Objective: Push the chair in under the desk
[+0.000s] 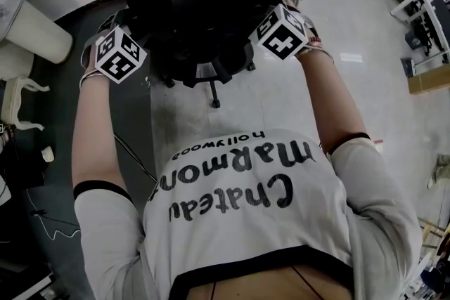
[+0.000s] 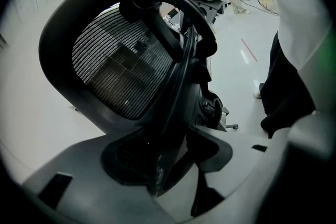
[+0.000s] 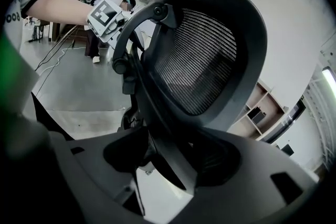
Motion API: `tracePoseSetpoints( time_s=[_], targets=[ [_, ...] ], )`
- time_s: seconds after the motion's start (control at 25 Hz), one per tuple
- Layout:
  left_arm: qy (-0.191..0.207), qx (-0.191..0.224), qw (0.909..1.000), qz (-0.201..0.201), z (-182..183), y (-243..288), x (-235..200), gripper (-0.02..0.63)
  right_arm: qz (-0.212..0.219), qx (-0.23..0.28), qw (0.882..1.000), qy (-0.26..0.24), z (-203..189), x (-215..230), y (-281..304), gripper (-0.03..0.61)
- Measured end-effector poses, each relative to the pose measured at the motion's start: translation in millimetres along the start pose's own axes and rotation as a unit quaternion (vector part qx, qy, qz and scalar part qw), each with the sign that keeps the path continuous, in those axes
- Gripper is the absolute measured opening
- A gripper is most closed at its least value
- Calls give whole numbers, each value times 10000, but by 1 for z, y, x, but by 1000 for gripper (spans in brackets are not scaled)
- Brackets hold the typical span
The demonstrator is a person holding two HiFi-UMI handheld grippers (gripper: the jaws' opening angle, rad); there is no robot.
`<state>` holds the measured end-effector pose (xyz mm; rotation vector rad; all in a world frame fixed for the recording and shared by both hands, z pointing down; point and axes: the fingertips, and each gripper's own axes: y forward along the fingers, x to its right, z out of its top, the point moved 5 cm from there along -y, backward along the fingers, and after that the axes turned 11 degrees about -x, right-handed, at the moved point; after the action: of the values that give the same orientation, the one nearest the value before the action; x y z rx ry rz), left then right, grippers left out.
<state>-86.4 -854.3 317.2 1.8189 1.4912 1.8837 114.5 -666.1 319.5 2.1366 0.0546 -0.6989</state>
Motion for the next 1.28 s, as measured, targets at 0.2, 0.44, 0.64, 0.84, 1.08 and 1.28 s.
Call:
tracePoseSetpoints(
  time_s=[0.2, 0.44, 0.64, 0.84, 1.08, 1.28],
  targets=[
    [-31, -80, 9999, 70, -2, 6, -1, 236, 88, 18, 10000, -6, 1, 0, 3, 272],
    [61, 45, 9999, 79, 0, 9, -2, 238, 68, 10, 10000, -9, -1, 2, 6, 275],
    [92, 100, 9998, 118, -1, 8, 0, 238, 81, 15, 10000, -6, -2, 1, 5, 275],
    [-59, 376, 9988, 304, -1, 0, 2, 239, 54, -33, 10000, -3, 0, 2, 1, 278],
    [-1495, 1621, 9750, 258, -14, -26, 6, 279, 79, -3, 10000, 52, 0, -2, 3, 279],
    [-2787, 2608, 9238, -307, -9, -80, 34, 250, 87, -53, 9999, 43, -1, 2, 1, 281]
  ],
)
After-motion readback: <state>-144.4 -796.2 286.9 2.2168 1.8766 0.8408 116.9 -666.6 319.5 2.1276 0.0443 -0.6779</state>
